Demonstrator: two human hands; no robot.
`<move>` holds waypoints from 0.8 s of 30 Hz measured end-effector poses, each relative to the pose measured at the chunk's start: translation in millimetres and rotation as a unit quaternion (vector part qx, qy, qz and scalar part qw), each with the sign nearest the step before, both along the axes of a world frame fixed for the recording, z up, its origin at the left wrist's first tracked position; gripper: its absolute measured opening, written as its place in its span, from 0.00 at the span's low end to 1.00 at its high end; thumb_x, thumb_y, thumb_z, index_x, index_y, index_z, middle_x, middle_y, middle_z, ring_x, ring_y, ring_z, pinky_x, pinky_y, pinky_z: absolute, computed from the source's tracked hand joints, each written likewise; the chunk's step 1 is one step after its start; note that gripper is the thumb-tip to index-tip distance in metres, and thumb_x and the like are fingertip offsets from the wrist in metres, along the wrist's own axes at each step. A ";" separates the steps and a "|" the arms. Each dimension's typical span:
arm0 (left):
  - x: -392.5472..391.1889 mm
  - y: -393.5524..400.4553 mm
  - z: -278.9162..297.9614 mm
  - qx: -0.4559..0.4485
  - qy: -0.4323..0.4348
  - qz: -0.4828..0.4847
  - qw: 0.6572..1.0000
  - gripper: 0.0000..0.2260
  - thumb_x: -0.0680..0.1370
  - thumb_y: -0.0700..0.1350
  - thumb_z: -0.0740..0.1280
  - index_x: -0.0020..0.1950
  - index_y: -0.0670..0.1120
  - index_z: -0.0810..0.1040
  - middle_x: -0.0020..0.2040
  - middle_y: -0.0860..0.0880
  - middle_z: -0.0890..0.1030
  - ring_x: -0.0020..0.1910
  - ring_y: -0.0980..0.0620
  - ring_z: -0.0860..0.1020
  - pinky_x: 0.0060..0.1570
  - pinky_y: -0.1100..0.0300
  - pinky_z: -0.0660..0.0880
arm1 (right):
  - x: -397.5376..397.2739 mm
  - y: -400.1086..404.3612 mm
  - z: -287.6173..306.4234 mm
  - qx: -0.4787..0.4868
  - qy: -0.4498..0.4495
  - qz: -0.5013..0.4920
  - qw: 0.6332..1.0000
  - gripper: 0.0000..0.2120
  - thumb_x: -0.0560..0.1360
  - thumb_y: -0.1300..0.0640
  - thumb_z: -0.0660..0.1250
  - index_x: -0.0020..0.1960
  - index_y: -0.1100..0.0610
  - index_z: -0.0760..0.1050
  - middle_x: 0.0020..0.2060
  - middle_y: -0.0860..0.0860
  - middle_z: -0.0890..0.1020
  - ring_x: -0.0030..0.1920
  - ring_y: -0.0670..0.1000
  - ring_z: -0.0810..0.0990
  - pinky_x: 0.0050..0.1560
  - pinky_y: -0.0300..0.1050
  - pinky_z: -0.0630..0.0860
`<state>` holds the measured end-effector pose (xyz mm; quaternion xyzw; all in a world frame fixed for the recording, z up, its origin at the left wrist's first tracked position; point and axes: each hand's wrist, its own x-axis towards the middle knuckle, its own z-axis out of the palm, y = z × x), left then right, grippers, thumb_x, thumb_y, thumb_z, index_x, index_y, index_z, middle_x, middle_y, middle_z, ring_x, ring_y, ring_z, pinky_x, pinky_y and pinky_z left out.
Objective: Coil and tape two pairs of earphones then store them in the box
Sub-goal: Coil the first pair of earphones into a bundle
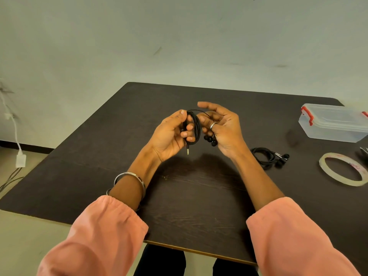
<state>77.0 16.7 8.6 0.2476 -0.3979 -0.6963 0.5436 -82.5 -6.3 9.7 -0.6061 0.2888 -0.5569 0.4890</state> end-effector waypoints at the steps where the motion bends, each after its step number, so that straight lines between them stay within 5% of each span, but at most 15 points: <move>1: 0.0 0.1 0.6 0.010 0.009 0.003 1.000 0.12 0.83 0.45 0.55 0.43 0.43 0.72 0.33 0.49 0.72 0.25 0.57 0.66 0.28 0.64 0.67 | -1.8 -1.2 -0.4 0.010 -0.010 0.012 1.000 0.12 0.73 0.67 0.70 0.55 0.57 0.81 0.39 0.52 0.84 0.32 0.47 0.76 0.30 0.37 0.72; 5: -0.8 0.0 1.3 0.036 -0.004 0.001 0.999 0.13 0.83 0.46 0.54 0.42 0.44 0.71 0.33 0.50 0.68 0.26 0.57 0.65 0.28 0.64 0.66 | -10.1 -6.7 -3.5 0.031 -0.004 0.022 0.999 0.11 0.73 0.60 0.69 0.54 0.62 0.81 0.39 0.52 0.84 0.30 0.46 0.70 0.29 0.37 0.68; 10: -0.1 -1.5 -1.1 0.053 -0.081 0.004 0.995 0.16 0.84 0.50 0.53 0.42 0.44 0.71 0.31 0.51 0.66 0.27 0.57 0.62 0.27 0.63 0.64 | -16.0 -10.6 -2.1 -0.031 0.183 -0.067 0.980 0.09 0.74 0.66 0.70 0.53 0.62 0.82 0.41 0.48 0.84 0.42 0.42 0.83 0.39 0.32 0.75; 17: 0.1 -2.8 -4.1 0.046 -0.108 0.009 0.993 0.14 0.84 0.47 0.54 0.46 0.42 0.75 0.31 0.51 0.66 0.27 0.58 0.63 0.28 0.64 0.66 | -9.0 -16.5 -14.0 -0.170 0.346 -0.186 0.904 0.10 0.73 0.66 0.69 0.48 0.53 0.83 0.43 0.45 0.79 0.50 0.49 0.75 0.52 0.49 0.75; 19: -0.4 -3.4 -4.1 0.041 -0.093 0.016 0.995 0.14 0.84 0.45 0.54 0.48 0.41 0.75 0.31 0.51 0.66 0.27 0.58 0.63 0.28 0.64 0.66 | -6.2 -16.5 -12.5 -0.186 0.365 -0.204 0.889 0.11 0.72 0.67 0.69 0.49 0.53 0.83 0.43 0.48 0.77 0.49 0.50 0.73 0.50 0.49 0.73; 24: -1.8 -3.6 -3.9 0.023 -0.087 0.045 0.995 0.13 0.84 0.43 0.54 0.50 0.39 0.76 0.33 0.50 0.67 0.28 0.57 0.66 0.30 0.63 0.69 | 3.1 -7.9 -3.8 -0.114 0.316 -0.203 0.920 0.10 0.73 0.67 0.69 0.52 0.57 0.83 0.43 0.53 0.82 0.38 0.49 0.79 0.39 0.39 0.77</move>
